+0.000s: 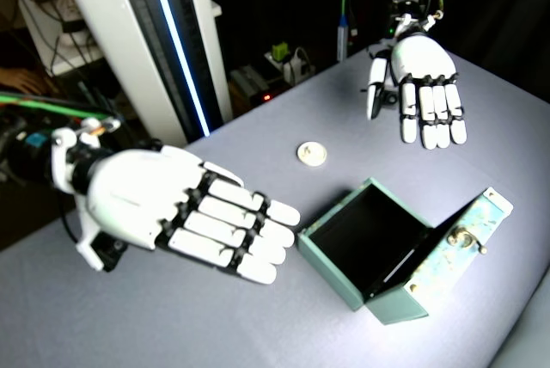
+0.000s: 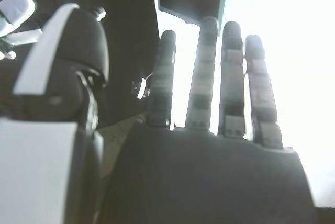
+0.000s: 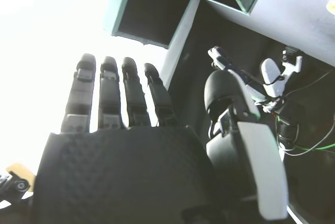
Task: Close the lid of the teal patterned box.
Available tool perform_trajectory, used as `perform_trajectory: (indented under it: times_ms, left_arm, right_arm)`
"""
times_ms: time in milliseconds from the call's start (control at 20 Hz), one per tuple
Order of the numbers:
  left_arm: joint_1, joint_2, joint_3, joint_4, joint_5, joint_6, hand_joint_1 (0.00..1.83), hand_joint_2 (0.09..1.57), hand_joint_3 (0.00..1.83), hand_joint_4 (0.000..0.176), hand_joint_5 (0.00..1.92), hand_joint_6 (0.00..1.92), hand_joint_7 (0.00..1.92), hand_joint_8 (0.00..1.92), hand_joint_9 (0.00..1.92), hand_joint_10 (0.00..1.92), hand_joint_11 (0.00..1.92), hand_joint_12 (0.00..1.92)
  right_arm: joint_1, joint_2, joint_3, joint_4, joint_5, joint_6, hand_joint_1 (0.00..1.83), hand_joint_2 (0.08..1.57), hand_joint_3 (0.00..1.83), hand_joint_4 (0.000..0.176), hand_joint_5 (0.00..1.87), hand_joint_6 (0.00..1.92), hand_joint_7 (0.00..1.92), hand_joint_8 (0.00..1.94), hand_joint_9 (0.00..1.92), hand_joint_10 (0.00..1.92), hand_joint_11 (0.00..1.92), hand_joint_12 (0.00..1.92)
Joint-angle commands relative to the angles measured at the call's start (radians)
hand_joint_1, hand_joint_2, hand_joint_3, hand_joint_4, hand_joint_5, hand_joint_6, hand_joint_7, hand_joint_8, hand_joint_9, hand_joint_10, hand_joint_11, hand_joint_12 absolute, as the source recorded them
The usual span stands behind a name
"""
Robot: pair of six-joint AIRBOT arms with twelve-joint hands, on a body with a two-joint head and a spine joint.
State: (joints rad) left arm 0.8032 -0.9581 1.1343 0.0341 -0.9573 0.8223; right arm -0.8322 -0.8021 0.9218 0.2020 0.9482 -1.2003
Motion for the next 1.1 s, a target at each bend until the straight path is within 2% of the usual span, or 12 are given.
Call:
perform_trajectory:
  times_ms: [0, 300, 400, 450, 500, 600, 650, 750, 800, 900, 1000, 1050]
  left_arm:
    - [-0.005, -0.002, 0.005, -0.017, -0.117, -0.006, 0.01, 1.4, 0.02, 0.065, 0.0, 0.0, 0.0, 0.0, 0.0, 0.0, 0.0, 0.0]
    - [-0.008, -0.011, 0.009, -0.015, -0.116, -0.014, 0.0, 1.39, 0.01, 0.076, 0.0, 0.0, 0.0, 0.0, 0.0, 0.0, 0.0, 0.0]
    - [-0.017, -0.021, 0.016, -0.015, -0.1, -0.016, 0.01, 1.4, 0.01, 0.071, 0.0, 0.0, 0.0, 0.0, 0.0, 0.0, 0.0, 0.0]
    - [-0.021, -0.027, 0.02, -0.013, -0.093, -0.018, 0.06, 1.4, 0.01, 0.055, 0.0, 0.0, 0.0, 0.0, 0.0, 0.0, 0.0, 0.0]
    - [-0.027, -0.035, 0.027, -0.011, -0.083, -0.024, 0.09, 1.4, 0.0, 0.037, 0.0, 0.0, 0.0, 0.0, 0.0, 0.0, 0.0, 0.0]
    - [-0.036, -0.049, 0.039, -0.011, -0.067, -0.031, 0.12, 1.39, 0.0, 0.024, 0.0, 0.0, 0.0, 0.0, 0.0, 0.0, 0.0, 0.0]
    - [-0.041, -0.058, 0.048, -0.011, -0.058, -0.038, 0.1, 1.39, 0.0, 0.025, 0.0, 0.0, 0.0, 0.0, 0.0, 0.0, 0.0, 0.0]
    - [-0.05, -0.072, 0.06, -0.009, -0.041, -0.044, 0.03, 1.39, 0.0, 0.039, 0.0, 0.0, 0.0, 0.0, 0.0, 0.0, 0.0, 0.0]
    - [-0.056, -0.08, 0.066, -0.006, -0.03, -0.045, 0.02, 1.4, 0.01, 0.03, 0.0, 0.0, 0.0, 0.0, 0.0, 0.0, 0.0, 0.0]
    - [-0.064, -0.097, 0.077, -0.005, -0.018, -0.048, 0.05, 1.41, 0.0, 0.041, 0.0, 0.0, 0.0, 0.0, 0.0, 0.0, 0.0, 0.0]
    - [-0.072, -0.113, 0.089, -0.001, -0.006, -0.056, 0.08, 1.4, 0.0, 0.059, 0.0, 0.0, 0.0, 0.0, 0.0, 0.0, 0.0, 0.0]
    - [-0.076, -0.122, 0.095, 0.0, -0.001, -0.058, 0.13, 1.4, 0.0, 0.047, 0.0, 0.0, 0.0, 0.0, 0.0, 0.0, 0.0, 0.0]
  right_arm:
    - [0.012, 0.004, 0.004, 0.004, 0.121, 0.002, 0.51, 1.4, 0.03, 0.0, 0.02, 0.02, 0.0, 0.0, 0.0, 0.0, 0.0, 0.0]
    - [0.03, -0.004, 0.02, 0.024, 0.128, 0.002, 0.55, 1.43, 0.01, 0.0, 0.02, 0.01, 0.0, 0.0, 0.0, 0.0, 0.0, 0.0]
    - [0.056, -0.022, 0.041, 0.052, 0.125, 0.002, 0.44, 1.44, 0.01, 0.0, 0.02, 0.01, 0.0, 0.0, 0.0, 0.0, 0.0, 0.0]
    - [0.064, -0.03, 0.05, 0.06, 0.124, 0.003, 0.44, 1.45, 0.01, 0.0, 0.03, 0.01, 0.0, 0.0, 0.0, 0.0, 0.01, 0.01]
    - [0.082, -0.043, 0.064, 0.067, 0.117, 0.003, 0.46, 1.46, 0.0, 0.0, 0.03, 0.0, 0.0, 0.0, 0.0, 0.0, 0.0, 0.18]
    - [0.132, -0.072, 0.096, 0.07, 0.087, 0.003, 0.41, 1.45, 0.0, 0.0, 0.03, 0.0, 0.0, 0.0, 0.0, 0.0, 0.0, 0.61]
    - [0.163, -0.091, 0.117, 0.07, 0.063, 0.003, 0.33, 1.45, 0.0, 0.0, 0.01, 0.0, 0.0, 0.0, 0.0, 0.0, 0.0, 0.64]
    - [0.207, -0.119, 0.149, 0.07, 0.029, 0.003, 0.26, 1.46, 0.0, 0.0, 0.0, 0.0, 0.0, 0.0, 0.0, 0.0, 0.0, 0.42]
    - [0.239, -0.139, 0.172, 0.07, 0.009, 0.003, 0.26, 1.45, 0.0, 0.0, 0.0, 0.0, 0.0, 0.0, 0.0, 0.0, 0.0, 0.24]
    - [0.29, -0.177, 0.208, 0.073, -0.027, 0.003, 0.28, 1.43, 0.0, 0.0, 0.0, 0.0, 0.0, 0.0, 0.0, 0.0, 0.0, 0.2]
    - [0.337, -0.215, 0.248, 0.083, -0.06, 0.003, 0.22, 1.42, 0.0, 0.0, 0.0, 0.0, 0.0, 0.0, 0.0, 0.0, 0.0, 0.38]
    - [0.356, -0.231, 0.267, 0.088, -0.08, 0.003, 0.19, 1.41, 0.0, 0.0, 0.0, 0.0, 0.0, 0.0, 0.0, 0.0, 0.0, 0.1]
